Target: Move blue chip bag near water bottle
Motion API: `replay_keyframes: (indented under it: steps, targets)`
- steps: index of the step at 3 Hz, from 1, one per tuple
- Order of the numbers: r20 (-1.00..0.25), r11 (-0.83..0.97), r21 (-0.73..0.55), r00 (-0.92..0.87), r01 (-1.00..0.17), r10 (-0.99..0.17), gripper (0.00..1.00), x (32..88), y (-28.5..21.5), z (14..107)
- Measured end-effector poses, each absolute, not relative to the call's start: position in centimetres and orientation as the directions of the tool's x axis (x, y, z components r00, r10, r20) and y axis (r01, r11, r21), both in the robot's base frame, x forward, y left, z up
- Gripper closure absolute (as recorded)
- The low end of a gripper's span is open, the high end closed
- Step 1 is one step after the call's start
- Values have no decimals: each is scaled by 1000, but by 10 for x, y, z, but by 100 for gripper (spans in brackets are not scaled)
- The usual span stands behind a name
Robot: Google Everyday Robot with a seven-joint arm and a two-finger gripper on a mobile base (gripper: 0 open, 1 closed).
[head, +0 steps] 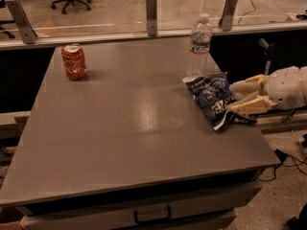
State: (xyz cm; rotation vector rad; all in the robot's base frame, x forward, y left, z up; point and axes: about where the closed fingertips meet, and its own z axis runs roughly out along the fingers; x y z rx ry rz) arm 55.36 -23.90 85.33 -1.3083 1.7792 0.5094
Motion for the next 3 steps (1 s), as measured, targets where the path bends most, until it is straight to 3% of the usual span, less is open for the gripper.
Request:
replay_keyframes:
  steps: [1, 3]
  targets:
    - [-820, 357, -162, -76, -920, -567, 0, 556, -232, 859]
    - [-803, 305, -250, 20, -919, -595, 0, 558, -214, 916]
